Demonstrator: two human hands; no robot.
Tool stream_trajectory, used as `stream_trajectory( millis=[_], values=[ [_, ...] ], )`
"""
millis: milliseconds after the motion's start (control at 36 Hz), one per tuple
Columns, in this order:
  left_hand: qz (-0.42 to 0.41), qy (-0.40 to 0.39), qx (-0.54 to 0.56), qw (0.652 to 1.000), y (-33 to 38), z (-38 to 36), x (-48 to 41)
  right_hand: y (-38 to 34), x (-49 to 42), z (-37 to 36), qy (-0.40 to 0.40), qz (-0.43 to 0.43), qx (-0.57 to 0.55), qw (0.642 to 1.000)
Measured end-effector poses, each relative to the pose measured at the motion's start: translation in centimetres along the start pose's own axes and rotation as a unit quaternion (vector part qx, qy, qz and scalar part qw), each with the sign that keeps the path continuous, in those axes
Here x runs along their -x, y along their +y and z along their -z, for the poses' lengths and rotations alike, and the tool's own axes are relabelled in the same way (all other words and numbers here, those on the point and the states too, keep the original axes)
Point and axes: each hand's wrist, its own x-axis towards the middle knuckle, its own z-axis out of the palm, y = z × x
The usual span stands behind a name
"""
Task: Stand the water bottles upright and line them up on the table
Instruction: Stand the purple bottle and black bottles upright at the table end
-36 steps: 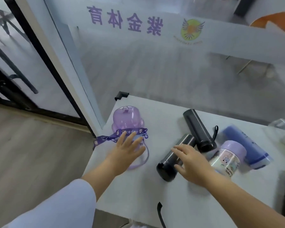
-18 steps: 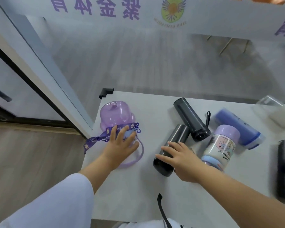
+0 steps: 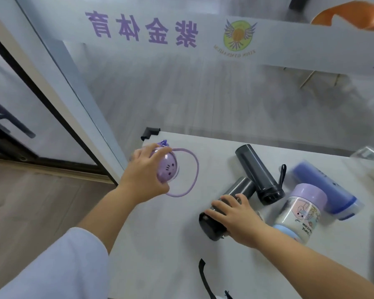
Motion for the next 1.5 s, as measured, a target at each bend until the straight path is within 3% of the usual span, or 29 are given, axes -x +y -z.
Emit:
stream_trajectory(
  millis=[111,250,417,500,583,1000,1250,1361,1500],
  values=[
    [0.065,-0.004,0.104,0.992,-0.5,1.5,-0.6,0.5,-1.1,1.5,0.061,-0.058,-0.055,0.995],
    [0.093,-0.005,0.124,0.988,-1.3,1.8,-1.1,2.0,-2.1,3.9,0.127,-0.112,-0.211,0.963],
    [0.101,0.015,0.125,0.987,-1.2,1.6,-1.7,2.9,-3.5,7.0,0.178,-0.177,-0.489,0.835],
    [0.101,0.028,0.114,0.988,-1.4,1.6,-1.9,2.7,-3.6,7.0,0.185,-0.221,-0.559,0.778],
    [0.099,0.038,0.105,0.989,-1.4,1.5,-1.8,2.2,-3.3,6.8,0.185,-0.248,-0.592,0.744],
    [0.089,0.067,0.04,0.993,-0.2,1.7,-0.5,1.3,-1.9,6.3,0.15,-0.296,-0.53,0.781],
    [0.071,0.124,0.008,0.99,1.7,2.6,2.2,3.4,0.6,8.2,0.065,-0.315,-0.405,0.856],
    [0.062,0.082,0.045,0.994,3.4,1.3,4.6,4.2,3.0,8.8,0.011,-0.319,-0.366,0.874],
    [0.064,-0.035,0.034,0.997,4.8,-2.1,6.7,4.7,6.6,8.5,-0.01,-0.334,-0.336,0.881]
  ],
)
